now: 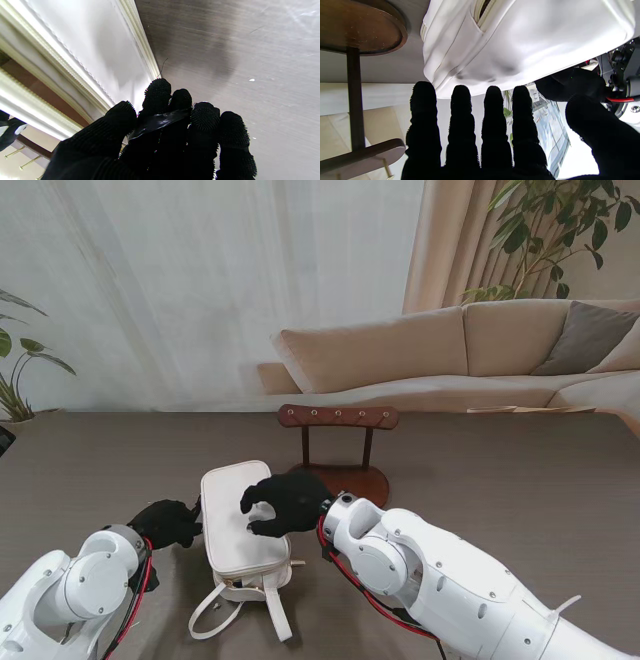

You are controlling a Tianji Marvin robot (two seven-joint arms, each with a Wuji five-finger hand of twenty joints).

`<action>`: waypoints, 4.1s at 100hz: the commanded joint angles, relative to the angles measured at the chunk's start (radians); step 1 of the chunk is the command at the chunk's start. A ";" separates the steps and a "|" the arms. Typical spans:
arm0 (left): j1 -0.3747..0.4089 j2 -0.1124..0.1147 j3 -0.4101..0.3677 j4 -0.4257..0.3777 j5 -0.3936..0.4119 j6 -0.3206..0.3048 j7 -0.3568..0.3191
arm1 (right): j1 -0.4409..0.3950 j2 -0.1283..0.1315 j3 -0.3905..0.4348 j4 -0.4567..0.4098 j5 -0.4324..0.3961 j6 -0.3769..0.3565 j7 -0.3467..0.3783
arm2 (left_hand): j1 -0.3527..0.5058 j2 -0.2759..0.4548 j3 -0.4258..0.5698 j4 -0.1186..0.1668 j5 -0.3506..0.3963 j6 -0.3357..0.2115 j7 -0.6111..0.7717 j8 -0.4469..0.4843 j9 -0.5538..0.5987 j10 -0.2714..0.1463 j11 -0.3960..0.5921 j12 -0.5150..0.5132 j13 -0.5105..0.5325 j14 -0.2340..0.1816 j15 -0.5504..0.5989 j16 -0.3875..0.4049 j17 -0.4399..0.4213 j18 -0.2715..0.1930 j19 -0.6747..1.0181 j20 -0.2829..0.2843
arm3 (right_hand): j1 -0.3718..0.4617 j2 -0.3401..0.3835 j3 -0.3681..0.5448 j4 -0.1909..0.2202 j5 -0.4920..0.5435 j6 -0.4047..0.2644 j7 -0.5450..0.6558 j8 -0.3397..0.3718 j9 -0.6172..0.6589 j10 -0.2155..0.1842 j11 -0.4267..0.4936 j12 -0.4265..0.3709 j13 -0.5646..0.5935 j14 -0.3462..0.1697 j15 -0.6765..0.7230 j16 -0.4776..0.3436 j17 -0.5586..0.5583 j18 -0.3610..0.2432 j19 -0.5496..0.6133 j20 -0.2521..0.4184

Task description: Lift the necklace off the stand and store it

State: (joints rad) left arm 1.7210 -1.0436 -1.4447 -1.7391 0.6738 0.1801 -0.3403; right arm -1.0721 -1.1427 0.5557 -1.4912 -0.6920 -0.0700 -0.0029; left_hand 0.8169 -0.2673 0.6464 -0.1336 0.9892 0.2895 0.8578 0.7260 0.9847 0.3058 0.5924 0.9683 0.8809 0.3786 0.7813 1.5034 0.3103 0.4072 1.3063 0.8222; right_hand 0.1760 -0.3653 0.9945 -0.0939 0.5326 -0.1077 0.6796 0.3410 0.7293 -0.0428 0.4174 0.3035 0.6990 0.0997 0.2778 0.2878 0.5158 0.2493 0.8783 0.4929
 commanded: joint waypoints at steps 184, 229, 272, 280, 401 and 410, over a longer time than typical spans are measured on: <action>0.240 0.065 -0.142 -0.409 -0.056 -0.076 -0.413 | 0.182 -0.056 -0.208 0.159 0.082 0.093 0.136 | -0.008 0.022 -0.059 0.008 -0.012 -0.006 0.026 0.005 0.014 -0.006 0.015 0.002 0.008 -0.017 0.028 0.027 -0.009 -0.044 0.046 0.001 | 0.054 0.103 0.015 0.023 0.037 -0.022 -0.015 0.021 0.048 -0.045 -0.067 -0.068 0.049 -0.030 0.006 0.006 -0.298 -0.058 -0.006 -0.028; 0.252 0.077 -0.085 -0.494 -0.041 -0.092 -0.466 | 0.178 -0.045 -0.205 0.149 0.089 0.101 0.161 | -0.010 0.028 -0.063 0.010 -0.013 -0.010 0.027 0.007 0.017 -0.011 0.015 0.002 0.011 -0.022 0.028 0.025 -0.002 -0.047 0.050 0.000 | 0.062 0.105 0.017 0.022 0.036 -0.019 -0.015 0.022 0.045 -0.046 -0.068 -0.072 0.049 -0.032 0.009 0.010 -0.298 -0.060 -0.003 -0.026; 0.256 0.078 -0.021 -0.532 -0.031 -0.114 -0.456 | 0.173 -0.043 -0.207 0.154 0.099 0.105 0.170 | -0.013 0.031 -0.066 0.013 -0.013 -0.013 0.031 0.008 0.023 -0.013 0.019 0.001 0.020 -0.024 0.037 0.027 0.014 -0.045 0.058 -0.002 | 0.064 0.105 0.017 0.021 0.034 -0.016 -0.013 0.023 0.044 -0.046 -0.066 -0.073 0.052 -0.031 0.011 0.011 -0.300 -0.061 -0.004 -0.026; 0.257 0.079 -0.007 -0.538 -0.030 -0.113 -0.454 | 0.174 -0.043 -0.209 0.155 0.099 0.105 0.171 | -0.014 0.032 -0.066 0.013 -0.013 -0.012 0.032 0.009 0.024 -0.012 0.019 0.001 0.021 -0.024 0.039 0.027 0.015 -0.043 0.059 -0.002 | 0.063 0.105 0.016 0.021 0.033 -0.016 -0.013 0.023 0.044 -0.045 -0.065 -0.073 0.053 -0.031 0.012 0.012 -0.299 -0.061 -0.004 -0.026; 0.200 0.072 0.163 -0.530 -0.001 -0.123 -0.355 | 0.167 -0.054 -0.229 0.172 0.119 0.103 0.165 | -0.020 0.034 -0.061 0.015 -0.010 -0.015 0.031 0.009 0.035 -0.011 0.022 -0.004 0.044 -0.021 0.053 0.026 0.049 -0.026 0.079 -0.010 | 0.065 0.106 0.017 0.021 0.040 -0.006 -0.006 0.023 0.052 -0.040 -0.061 -0.072 0.080 -0.030 0.034 0.025 -0.293 -0.064 0.003 -0.024; 0.170 0.071 0.187 -0.502 -0.012 -0.127 -0.340 | 0.165 -0.054 -0.227 0.173 0.123 0.101 0.165 | -0.018 0.032 -0.062 0.012 -0.013 -0.019 0.033 0.010 0.037 -0.005 0.021 -0.005 0.043 -0.023 0.051 0.024 0.048 -0.026 0.079 -0.011 | 0.066 0.106 0.019 0.021 0.042 -0.006 -0.005 0.023 0.054 -0.040 -0.061 -0.072 0.083 -0.030 0.035 0.026 -0.290 -0.064 0.008 -0.022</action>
State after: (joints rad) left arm 1.9047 -0.9593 -1.2725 -2.2446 0.6791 0.0633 -0.6653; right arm -0.8600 -1.1962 0.3648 -1.3624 -0.5699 0.0344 0.1147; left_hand 0.8177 -0.2660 0.6013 -0.1336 0.9545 0.3594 0.8569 0.7291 0.9847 0.3428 0.6041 0.9693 0.8833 0.3573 0.8138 1.5059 0.3364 0.4009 1.3189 0.8215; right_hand 0.2259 -0.2891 0.9937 -0.0938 0.5430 -0.1456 0.6689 0.3552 0.7559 -0.2346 0.4493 0.3036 0.7301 0.0633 0.2878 0.2967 0.5159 0.2111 0.8783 0.4779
